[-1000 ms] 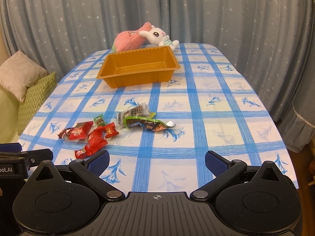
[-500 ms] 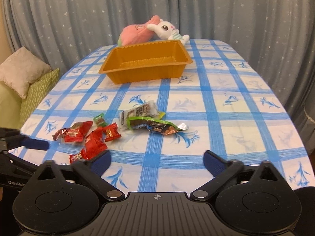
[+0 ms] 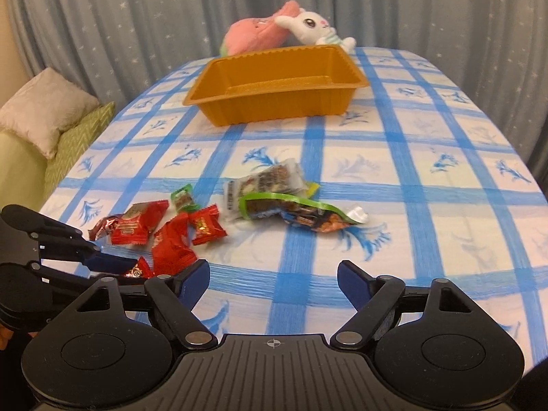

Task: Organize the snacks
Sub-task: 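Grasp a small red candy with the left tool while the right tool grasps a red packet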

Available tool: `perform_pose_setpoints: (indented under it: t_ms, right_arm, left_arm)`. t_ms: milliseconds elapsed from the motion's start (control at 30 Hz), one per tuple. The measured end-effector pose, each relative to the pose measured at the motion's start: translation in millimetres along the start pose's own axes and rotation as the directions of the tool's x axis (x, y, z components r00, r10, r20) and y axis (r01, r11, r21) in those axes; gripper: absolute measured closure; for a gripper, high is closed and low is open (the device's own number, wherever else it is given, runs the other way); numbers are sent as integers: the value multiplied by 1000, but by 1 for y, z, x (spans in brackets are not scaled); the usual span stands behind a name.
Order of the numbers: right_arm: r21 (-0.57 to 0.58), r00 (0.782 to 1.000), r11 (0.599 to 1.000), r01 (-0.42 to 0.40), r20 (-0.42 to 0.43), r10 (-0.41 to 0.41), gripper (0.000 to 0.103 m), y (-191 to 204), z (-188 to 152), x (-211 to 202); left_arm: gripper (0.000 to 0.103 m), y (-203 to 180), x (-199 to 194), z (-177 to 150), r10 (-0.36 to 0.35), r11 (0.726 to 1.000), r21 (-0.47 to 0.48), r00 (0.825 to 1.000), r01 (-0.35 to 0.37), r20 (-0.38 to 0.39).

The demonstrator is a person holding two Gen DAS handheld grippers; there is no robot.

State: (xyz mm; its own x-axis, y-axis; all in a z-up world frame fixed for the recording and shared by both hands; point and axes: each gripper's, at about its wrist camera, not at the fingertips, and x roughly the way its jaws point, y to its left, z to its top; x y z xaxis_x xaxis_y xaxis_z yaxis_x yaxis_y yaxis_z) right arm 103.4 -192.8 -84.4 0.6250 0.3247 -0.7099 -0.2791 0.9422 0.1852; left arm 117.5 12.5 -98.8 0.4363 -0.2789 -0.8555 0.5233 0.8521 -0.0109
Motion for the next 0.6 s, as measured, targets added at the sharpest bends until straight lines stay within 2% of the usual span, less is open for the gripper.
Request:
perform_pose_setpoints:
  t_ms: [67, 133, 367, 433, 600]
  right_arm:
    - [-31, 1000, 999, -23, 1, 23, 29, 6, 2, 4]
    - [-77, 998, 995, -58, -2, 58, 42, 15, 4, 9]
    - [-215, 984, 961, -173, 7, 179, 49, 54, 14, 24]
    - [-260, 983, 949, -177, 0, 183, 55, 66, 15, 32]
    - [-364, 989, 920, -148, -36, 145, 57, 89, 13, 54]
  left_arm:
    - [87, 3, -5, -1, 11, 1000, -19, 1000, -11, 3]
    - [87, 6, -12, -2, 32, 999, -40, 999, -32, 14]
    - [87, 26, -43, -6, 114, 985, -140, 991, -103, 75]
    - [87, 33, -49, -7, 135, 978, -170, 987, -118, 87]
    - [87, 44, -57, -8, 151, 967, -222, 983, -126, 104]
